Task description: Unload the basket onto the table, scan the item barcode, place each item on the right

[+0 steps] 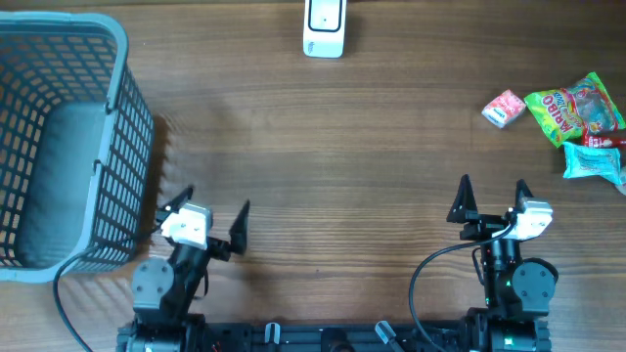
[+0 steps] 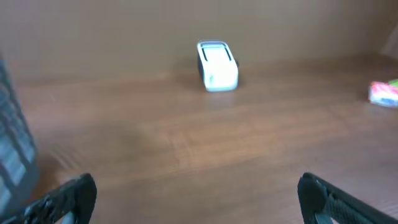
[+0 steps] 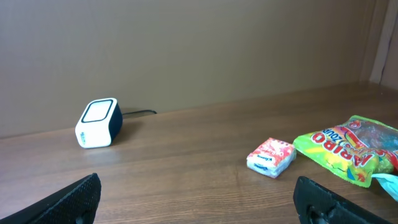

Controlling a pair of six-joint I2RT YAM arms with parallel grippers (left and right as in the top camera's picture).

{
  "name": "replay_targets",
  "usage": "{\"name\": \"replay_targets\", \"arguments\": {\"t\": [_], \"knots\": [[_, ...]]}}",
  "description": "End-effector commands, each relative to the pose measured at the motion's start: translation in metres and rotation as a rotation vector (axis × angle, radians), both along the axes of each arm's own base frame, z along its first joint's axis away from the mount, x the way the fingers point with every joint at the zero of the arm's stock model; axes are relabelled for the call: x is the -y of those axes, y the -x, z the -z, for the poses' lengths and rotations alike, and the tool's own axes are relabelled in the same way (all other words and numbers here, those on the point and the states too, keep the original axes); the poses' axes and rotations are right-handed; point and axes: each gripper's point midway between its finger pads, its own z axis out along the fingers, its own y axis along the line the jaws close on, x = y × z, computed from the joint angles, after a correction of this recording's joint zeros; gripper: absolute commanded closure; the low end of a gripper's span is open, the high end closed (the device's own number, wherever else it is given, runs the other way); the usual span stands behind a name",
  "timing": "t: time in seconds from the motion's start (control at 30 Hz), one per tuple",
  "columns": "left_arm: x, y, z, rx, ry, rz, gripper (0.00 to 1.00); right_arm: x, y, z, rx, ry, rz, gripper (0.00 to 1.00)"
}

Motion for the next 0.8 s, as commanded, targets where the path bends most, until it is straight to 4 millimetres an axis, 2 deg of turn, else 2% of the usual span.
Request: {"name": "replay_targets", "arguments": {"t": [0.0, 0.03, 0.2, 0.77], "knots": [[-0.014, -0.008, -0.001, 0.071, -0.037, -0.085, 0.00, 0.001, 0.001, -0.003, 0.012, 0.020, 0.005, 0.00], [-0.016, -0.009, 0.009, 0.060, -0.039, -0.093, 0.00, 0.001, 0.001, -0.003, 0.012, 0.020, 0.005, 0.00], [-0.037, -0.011, 0.009, 0.051, 0.006, -0.217, 0.00, 0.001, 0.001, -0.003, 0.012, 0.020, 0.005, 0.00], [-0.046, -0.011, 0.003, 0.066, 0.057, -0.258, 0.00, 0.001, 0.001, -0.002, 0.011, 0.020, 0.005, 0.00]]}}
